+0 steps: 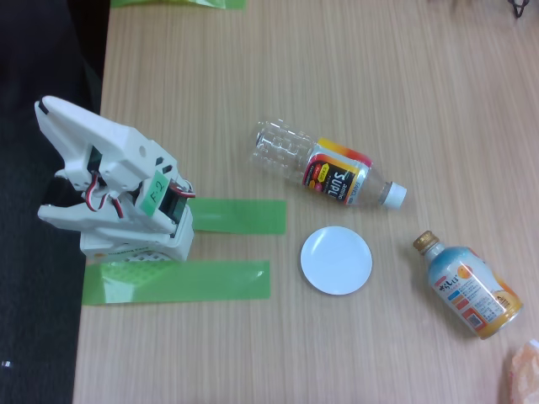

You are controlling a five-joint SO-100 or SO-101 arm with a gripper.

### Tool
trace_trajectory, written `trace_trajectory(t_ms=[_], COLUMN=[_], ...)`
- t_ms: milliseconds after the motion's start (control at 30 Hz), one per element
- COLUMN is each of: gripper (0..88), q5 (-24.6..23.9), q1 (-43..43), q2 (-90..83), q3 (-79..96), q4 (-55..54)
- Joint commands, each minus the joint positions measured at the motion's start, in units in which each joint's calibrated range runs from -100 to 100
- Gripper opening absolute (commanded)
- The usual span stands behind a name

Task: Pick up the plastic bottle and stand it up on the white place

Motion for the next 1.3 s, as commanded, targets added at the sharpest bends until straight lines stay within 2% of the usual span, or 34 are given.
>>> trace_trajectory(t_ms=[0, 533, 667, 800, 1000, 1167, 1267], gripper=[1.9, 1.4, 1.7, 1.8, 3.2, 14.4, 21.1], q5=[8.38, 8.38, 8.38, 8.38, 8.44, 8.96, 11.95], q1=[-0.27, 0.25, 0.33, 0.33, 0.33, 0.48, 0.33], q2=[0.00, 0.00, 0.00, 0.00, 0.00, 0.08, 0.08], q3=[0.27, 0.27, -1.81, -10.59, -31.69, -45.09, -51.07], q4=[0.62, 1.31, 10.49, 29.04, 67.40, 102.60, 120.11])
